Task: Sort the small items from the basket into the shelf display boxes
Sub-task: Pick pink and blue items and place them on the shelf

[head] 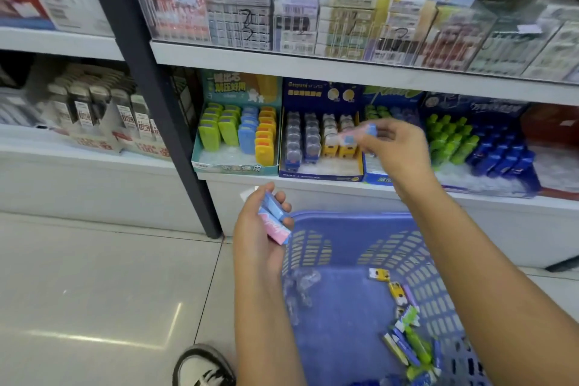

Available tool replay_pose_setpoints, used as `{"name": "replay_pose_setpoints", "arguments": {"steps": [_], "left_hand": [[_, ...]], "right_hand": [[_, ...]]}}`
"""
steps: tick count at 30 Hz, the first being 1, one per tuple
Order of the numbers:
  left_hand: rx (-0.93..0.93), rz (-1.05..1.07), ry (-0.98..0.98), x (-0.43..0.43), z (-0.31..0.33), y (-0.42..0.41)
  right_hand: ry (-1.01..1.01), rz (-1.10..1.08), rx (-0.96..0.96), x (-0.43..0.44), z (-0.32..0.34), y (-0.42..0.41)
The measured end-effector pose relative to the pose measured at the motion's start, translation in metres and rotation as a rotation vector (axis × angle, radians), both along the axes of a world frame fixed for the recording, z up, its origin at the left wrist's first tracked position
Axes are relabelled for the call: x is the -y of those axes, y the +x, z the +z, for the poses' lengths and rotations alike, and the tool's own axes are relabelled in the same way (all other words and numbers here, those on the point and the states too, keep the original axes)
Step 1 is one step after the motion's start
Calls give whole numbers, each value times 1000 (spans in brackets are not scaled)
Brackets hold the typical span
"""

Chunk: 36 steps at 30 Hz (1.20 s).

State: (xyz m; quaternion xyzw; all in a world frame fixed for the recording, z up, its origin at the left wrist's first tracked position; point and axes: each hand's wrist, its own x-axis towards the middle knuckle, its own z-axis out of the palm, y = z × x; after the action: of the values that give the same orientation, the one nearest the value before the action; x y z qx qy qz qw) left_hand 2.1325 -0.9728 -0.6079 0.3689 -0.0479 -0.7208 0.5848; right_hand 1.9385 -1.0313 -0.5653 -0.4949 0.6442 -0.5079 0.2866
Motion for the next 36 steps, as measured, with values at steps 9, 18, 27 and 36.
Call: {"name": "replay_pose_setpoints", "arguments": {"steps": [9,18,27,36], "left_hand": [[-7,-139,23,-2,3,-35],[-12,-174,33,-3,1,-54],[-54,-162,68,-4,-2,-68],[-214,-22,97,-7,-3,-82]], "right_hand": [[-153,-274,-379,-9,-12,-83],[28,-66,-661,24,-7,-106],[108,20,-756,42,-14,-110],[87,40,-627,-12,-1,-73]]}}
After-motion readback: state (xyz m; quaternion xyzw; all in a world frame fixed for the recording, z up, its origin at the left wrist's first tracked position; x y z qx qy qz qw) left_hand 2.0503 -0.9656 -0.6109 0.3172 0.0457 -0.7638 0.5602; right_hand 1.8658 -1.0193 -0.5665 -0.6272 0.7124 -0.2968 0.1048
